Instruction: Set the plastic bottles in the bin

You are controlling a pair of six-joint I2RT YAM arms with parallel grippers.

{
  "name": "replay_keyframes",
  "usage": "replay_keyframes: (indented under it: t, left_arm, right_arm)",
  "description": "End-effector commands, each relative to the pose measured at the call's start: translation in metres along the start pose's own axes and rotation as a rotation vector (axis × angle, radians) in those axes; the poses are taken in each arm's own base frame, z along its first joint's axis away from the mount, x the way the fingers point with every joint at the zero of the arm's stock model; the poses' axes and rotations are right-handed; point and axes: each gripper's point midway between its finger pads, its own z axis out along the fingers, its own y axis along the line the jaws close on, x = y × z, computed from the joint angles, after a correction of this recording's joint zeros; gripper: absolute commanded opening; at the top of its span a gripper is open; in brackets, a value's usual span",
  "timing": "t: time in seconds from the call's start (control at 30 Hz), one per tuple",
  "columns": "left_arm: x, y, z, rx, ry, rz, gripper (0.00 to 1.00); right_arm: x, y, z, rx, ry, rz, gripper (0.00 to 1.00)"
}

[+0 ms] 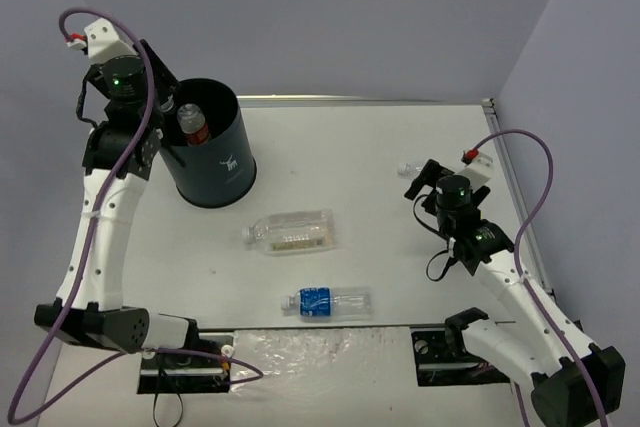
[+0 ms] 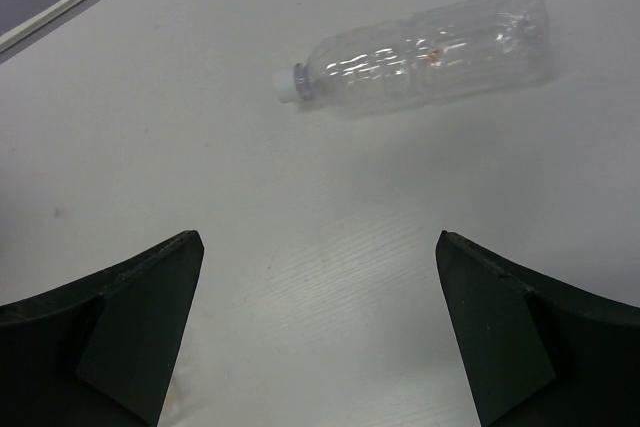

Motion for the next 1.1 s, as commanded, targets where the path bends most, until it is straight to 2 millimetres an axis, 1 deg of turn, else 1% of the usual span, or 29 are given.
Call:
replay_keyframes:
  t: [0.0, 0.07, 0.2, 0.27, 0.33, 0.43, 0.5, 0.53, 0.63, 0.7, 0.73, 0.77, 0.8, 0.83, 0.87, 0.9, 0.93, 0.97, 1.07]
  left_arm:
    - [0.001, -0.008, 0.033, 0.023, -0.036, 0.013, 0.18]
    - [0.011, -0.013, 0.054, 0.022, -0.022, 0.033, 0.18]
    - [0.017, -0.010, 0.071, -0.004, 0.004, 0.052, 0.18]
    - [0.020, -0.013, 0.078, 0.017, 0.010, 0.048, 0.18]
    - [0.020, -0.022, 0.080, 0.060, 0.002, 0.026, 0.18]
    - [0.027, -0.042, 0.085, 0.156, 0.021, -0.015, 0.18]
    - [0.041, -0.060, 0.089, 0.241, 0.065, -0.033, 0.18]
    - [0.047, -0.065, 0.093, 0.266, 0.083, -0.041, 0.18]
    - [0.062, -0.068, 0.105, 0.264, 0.112, -0.046, 0.19]
    - [0.073, -0.069, 0.112, 0.263, 0.146, -0.023, 0.22]
    - [0.079, -0.072, 0.115, 0.274, 0.164, -0.014, 0.29]
    - [0.084, -0.075, 0.117, 0.289, 0.180, -0.006, 0.39]
    - [0.087, -0.076, 0.118, 0.298, 0.190, 0.002, 0.52]
    - [0.091, -0.080, 0.118, 0.322, 0.203, 0.002, 0.62]
    - [0.091, -0.083, 0.116, 0.338, 0.211, 0.002, 0.79]
    - [0.090, -0.084, 0.115, 0.348, 0.213, 0.006, 0.91]
    - [0.085, -0.086, 0.112, 0.358, 0.208, 0.009, 0.96]
    - [0.077, -0.088, 0.108, 0.367, 0.200, 0.008, 0.97]
    - [0.051, -0.093, 0.098, 0.384, 0.160, 0.002, 0.97]
  right_arm:
    - [-0.022, -0.028, 0.017, 0.132, -0.035, 0.105, 1.00]
    - [-0.025, -0.036, 0.027, 0.147, -0.005, 0.136, 1.00]
    - [-0.032, -0.056, 0.038, 0.213, -0.005, 0.165, 1.00]
    - [-0.036, -0.064, 0.041, 0.244, -0.015, 0.172, 1.00]
    - [-0.039, -0.069, 0.042, 0.260, -0.020, 0.176, 1.00]
    - [-0.041, -0.072, 0.042, 0.269, -0.025, 0.179, 1.00]
    - [-0.040, -0.077, 0.043, 0.281, -0.025, 0.191, 1.00]
    - [-0.039, -0.079, 0.043, 0.285, -0.025, 0.200, 1.00]
    - [-0.036, -0.081, 0.043, 0.289, -0.025, 0.220, 1.00]
    - [-0.038, -0.092, 0.044, 0.313, -0.032, 0.236, 1.00]
    - [-0.039, -0.095, 0.045, 0.321, -0.033, 0.239, 1.00]
    - [-0.039, -0.097, 0.045, 0.327, -0.033, 0.240, 1.00]
    - [-0.040, -0.099, 0.046, 0.333, -0.034, 0.243, 1.00]
    - [-0.041, -0.101, 0.047, 0.337, -0.037, 0.245, 1.00]
    - [-0.040, -0.103, 0.048, 0.344, -0.034, 0.249, 1.00]
    - [-0.039, -0.105, 0.050, 0.352, -0.029, 0.252, 1.00]
    - [-0.040, -0.107, 0.052, 0.359, -0.030, 0.264, 1.00]
    - [-0.040, -0.108, 0.054, 0.367, -0.032, 0.277, 1.00]
    - [-0.036, -0.111, 0.065, 0.383, -0.013, 0.329, 1.00]
